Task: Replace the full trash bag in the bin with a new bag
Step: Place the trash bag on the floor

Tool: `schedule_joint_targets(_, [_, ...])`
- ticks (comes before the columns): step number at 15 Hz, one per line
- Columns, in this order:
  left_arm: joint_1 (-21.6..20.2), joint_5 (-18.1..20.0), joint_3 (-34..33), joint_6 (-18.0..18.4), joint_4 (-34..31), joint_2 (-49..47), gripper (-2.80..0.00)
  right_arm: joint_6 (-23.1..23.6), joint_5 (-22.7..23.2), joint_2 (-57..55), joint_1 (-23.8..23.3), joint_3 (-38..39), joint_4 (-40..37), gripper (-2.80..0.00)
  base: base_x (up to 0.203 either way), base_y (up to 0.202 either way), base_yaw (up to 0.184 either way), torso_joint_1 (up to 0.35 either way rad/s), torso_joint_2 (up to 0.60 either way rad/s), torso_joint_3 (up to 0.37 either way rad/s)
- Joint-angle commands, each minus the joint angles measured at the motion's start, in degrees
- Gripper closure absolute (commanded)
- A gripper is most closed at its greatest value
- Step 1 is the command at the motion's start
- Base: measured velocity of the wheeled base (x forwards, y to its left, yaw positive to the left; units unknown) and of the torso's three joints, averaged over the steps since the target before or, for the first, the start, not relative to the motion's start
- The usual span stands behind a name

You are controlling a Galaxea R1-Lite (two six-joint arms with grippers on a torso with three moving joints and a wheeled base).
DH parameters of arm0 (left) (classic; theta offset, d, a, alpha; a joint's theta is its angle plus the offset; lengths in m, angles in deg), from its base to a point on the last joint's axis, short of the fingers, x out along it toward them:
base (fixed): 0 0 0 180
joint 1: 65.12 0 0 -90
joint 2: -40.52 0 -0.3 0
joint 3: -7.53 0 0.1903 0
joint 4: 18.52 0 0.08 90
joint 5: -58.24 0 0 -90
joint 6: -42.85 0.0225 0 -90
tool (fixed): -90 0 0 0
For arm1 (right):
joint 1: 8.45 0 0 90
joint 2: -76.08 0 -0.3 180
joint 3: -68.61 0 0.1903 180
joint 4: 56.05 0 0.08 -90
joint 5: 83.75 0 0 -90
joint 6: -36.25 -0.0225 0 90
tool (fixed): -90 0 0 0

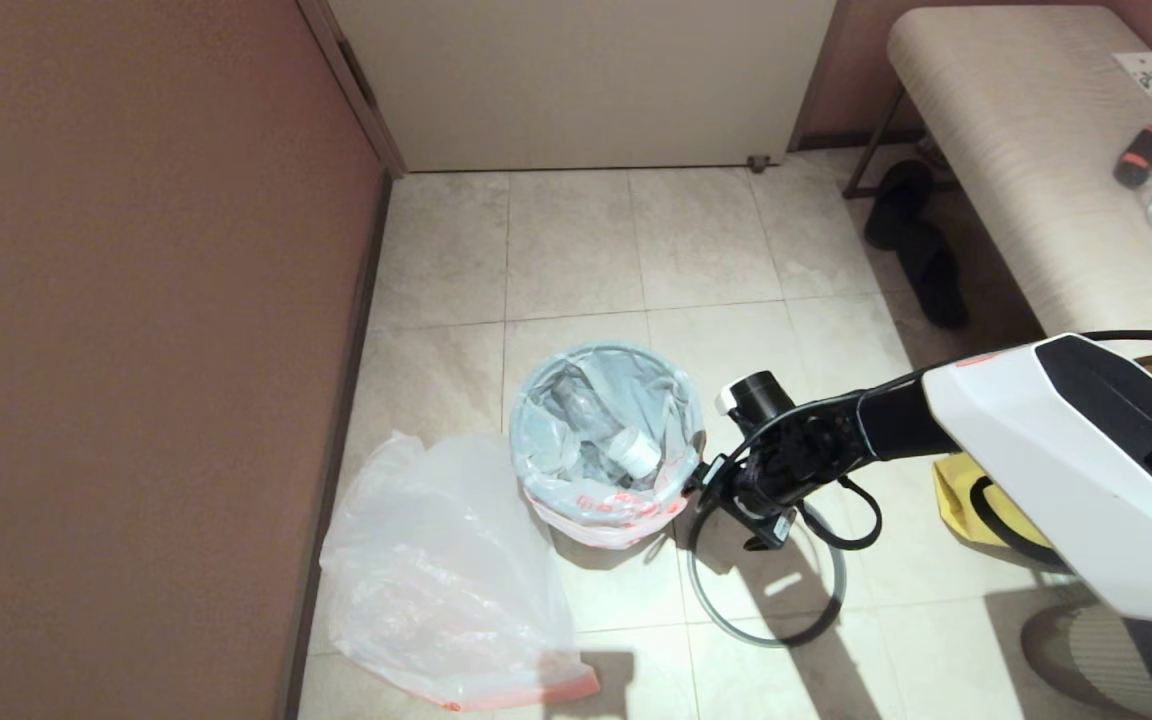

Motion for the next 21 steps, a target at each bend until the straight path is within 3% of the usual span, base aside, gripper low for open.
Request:
schedule_joint_targets(1, [0.0, 0.0, 0.0, 0.0, -0.1, -0.1, 0.0, 0.3, -2.7, -3.3, 0.3, -1.7, -0.2, -2.8, 0.0, 0.0, 0.0, 0.0, 0.0, 0.0])
schedule_joint_targets(4, [0.0, 0.0, 0.0, 0.0, -0.1, -0.1, 0.0, 4.9, -8.7, -5.4, 0.6, -5.0, -0.6, -2.8, 0.0, 0.0, 0.0, 0.0, 0.0, 0.0])
schedule_joint_targets(8, [0.0, 0.0, 0.0, 0.0, -0.1, -0.1, 0.0, 13.5, -22.0, -6.5, 1.4, -7.2, -0.5, -2.8, 0.0, 0.0, 0.0, 0.0, 0.0, 0.0])
schedule_joint_targets(14, [0.0, 0.0, 0.0, 0.0, -0.1, -0.1, 0.0, 19.7, -35.3, -4.9, 1.4, -6.3, -0.3, -2.8, 0.0, 0.0, 0.0, 0.0, 0.0, 0.0])
schedule_joint_targets(21, [0.0, 0.0, 0.0, 0.0, -0.1, -0.1, 0.0, 23.6, -36.0, -4.0, 0.8, -6.1, -1.2, -2.8, 0.0, 0.0, 0.0, 0.0, 0.0, 0.0])
